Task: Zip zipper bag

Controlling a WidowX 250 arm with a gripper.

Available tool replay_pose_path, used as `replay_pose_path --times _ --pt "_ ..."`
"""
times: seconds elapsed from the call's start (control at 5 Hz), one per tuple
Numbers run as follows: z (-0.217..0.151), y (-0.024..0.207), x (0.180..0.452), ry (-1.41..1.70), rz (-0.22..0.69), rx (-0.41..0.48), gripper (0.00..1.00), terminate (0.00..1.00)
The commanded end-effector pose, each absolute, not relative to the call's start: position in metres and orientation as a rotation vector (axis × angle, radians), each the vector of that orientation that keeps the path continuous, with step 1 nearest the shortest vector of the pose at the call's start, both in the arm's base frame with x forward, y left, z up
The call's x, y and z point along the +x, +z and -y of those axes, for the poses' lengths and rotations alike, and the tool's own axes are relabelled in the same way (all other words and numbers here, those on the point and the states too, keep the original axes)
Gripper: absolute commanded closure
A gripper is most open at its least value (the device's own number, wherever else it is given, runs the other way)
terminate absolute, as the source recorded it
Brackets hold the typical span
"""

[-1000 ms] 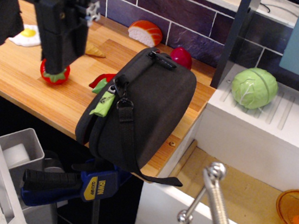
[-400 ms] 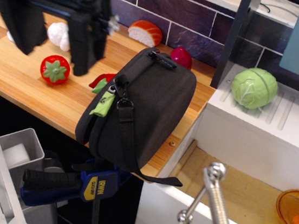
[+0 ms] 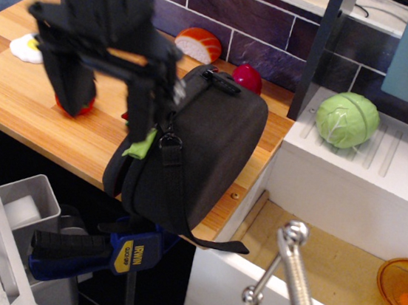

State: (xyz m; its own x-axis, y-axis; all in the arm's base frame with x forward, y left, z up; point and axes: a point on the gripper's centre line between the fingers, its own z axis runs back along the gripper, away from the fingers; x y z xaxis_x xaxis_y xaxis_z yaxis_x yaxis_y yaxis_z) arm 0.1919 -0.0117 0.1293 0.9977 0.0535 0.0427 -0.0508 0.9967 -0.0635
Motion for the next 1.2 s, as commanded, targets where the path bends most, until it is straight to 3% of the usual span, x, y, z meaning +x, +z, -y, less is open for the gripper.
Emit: replay_pose_path --times 0.0,0.4,0.6,1.0 --pt "0.011 0.113 0.197 0.054 0.081 -0.018 0.00 0.00" --pt "0.017 0.110 0.210 0.030 0.085 0.007 0.00 0.00" --pt "0.018 0.107 0.213 0.027 0.090 0.005 1.00 0.00" --pt "0.017 0.103 0.211 0.001 0.108 0.012 1.00 0.00"
